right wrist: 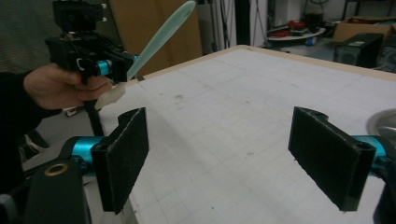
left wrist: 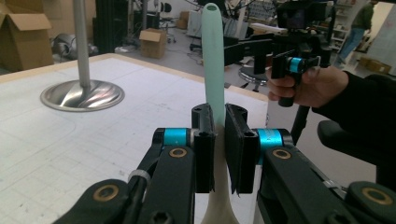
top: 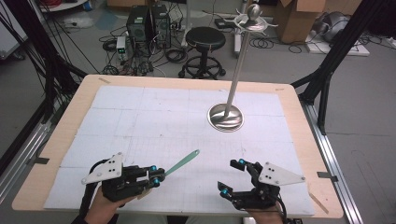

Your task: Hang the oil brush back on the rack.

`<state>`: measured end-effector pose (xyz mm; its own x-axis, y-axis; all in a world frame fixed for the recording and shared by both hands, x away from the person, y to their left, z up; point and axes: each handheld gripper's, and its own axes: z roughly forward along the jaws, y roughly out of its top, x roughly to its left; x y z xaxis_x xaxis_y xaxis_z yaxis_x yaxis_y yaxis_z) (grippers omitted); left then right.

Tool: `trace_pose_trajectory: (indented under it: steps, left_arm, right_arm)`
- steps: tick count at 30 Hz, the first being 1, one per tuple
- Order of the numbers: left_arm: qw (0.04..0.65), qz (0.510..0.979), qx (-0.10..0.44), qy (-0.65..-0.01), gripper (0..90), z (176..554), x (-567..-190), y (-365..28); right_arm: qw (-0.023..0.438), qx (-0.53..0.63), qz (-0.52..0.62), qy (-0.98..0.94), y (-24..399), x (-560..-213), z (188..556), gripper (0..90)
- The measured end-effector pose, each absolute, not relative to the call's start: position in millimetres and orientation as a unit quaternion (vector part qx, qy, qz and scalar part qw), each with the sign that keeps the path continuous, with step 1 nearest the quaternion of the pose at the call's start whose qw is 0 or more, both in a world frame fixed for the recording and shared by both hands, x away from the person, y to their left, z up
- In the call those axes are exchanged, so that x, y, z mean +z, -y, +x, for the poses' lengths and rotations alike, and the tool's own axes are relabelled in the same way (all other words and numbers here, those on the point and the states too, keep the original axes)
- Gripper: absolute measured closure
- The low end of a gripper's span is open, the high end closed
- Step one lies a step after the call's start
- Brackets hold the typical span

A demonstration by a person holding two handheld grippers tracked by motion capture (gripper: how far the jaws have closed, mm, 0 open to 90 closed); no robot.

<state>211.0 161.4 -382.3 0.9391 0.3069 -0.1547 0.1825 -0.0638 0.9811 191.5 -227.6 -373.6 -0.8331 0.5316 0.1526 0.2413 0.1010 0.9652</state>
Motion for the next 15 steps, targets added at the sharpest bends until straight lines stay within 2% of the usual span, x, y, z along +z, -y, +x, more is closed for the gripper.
trace_pose_trajectory:
  steps: [15]
  left_arm:
    - [0.677,0.722,0.030,-0.140,81.8,208.7,-374.0,-154.2]
  right_arm:
    - [0.067,0.640,0.198,-0.739,192.2,-367.7,201.0,24.8]
